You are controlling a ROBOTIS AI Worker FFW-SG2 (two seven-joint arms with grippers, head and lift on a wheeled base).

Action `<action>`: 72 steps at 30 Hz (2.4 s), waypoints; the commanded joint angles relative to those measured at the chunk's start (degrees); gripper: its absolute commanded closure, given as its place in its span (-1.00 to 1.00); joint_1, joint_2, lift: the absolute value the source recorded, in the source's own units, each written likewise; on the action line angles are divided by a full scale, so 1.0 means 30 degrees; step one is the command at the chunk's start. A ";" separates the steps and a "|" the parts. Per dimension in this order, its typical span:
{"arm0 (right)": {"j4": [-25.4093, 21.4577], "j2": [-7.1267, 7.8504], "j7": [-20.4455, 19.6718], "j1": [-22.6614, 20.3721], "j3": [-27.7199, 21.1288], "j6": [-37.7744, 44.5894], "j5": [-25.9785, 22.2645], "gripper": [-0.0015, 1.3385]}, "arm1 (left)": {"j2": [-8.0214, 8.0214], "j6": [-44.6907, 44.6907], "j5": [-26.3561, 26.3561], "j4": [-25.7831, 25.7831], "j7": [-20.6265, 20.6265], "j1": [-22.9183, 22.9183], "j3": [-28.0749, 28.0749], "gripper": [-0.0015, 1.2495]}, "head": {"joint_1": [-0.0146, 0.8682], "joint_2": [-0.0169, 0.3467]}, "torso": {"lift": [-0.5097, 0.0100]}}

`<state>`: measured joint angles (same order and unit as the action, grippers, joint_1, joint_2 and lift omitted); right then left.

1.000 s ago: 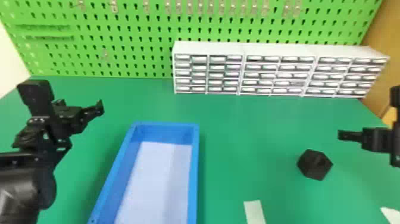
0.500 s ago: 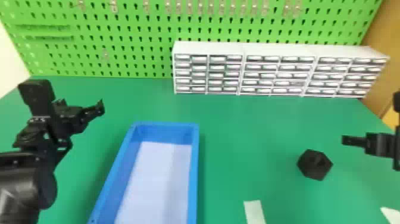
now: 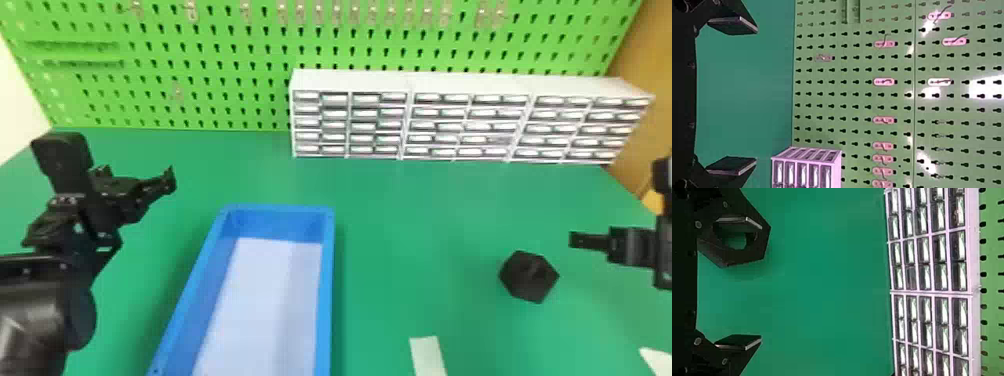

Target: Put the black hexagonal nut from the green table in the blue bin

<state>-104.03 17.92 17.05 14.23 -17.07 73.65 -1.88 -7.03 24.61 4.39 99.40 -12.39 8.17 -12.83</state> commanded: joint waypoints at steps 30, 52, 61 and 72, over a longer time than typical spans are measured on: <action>0.2099 -0.0992 0.0000 0.0209 0.0329 -0.1904 0.1183 -0.56 | 0.0000 0.0000 0.0059 0.0001 0.0000 0.0059 -0.0030 -0.82 | 0.54 -0.73 | 0.58; 0.2802 -0.1255 0.0000 0.0121 0.0563 -0.1669 0.2121 -0.57 | 0.0000 0.0059 0.0088 0.0001 -0.0059 0.0059 -0.0030 -0.82 | 0.54 -0.73 | 0.58; 0.3154 -0.1284 0.0000 0.0033 0.0387 -0.1787 0.2150 -0.57 | 0.0000 0.0059 0.0088 0.0001 -0.0088 0.0059 -0.0059 -0.82 | 0.54 -0.73 | 0.58; 0.3505 -0.1284 0.0000 0.0238 0.0446 -0.2226 0.2150 -0.57 | 0.0000 0.0059 0.0088 0.0001 -0.0088 0.0059 -0.0059 -0.82 | 0.54 -0.73 | 0.58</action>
<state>-93.97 13.99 17.05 14.62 -15.85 67.39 4.61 -7.03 24.78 4.66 99.40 -12.66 8.35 -12.98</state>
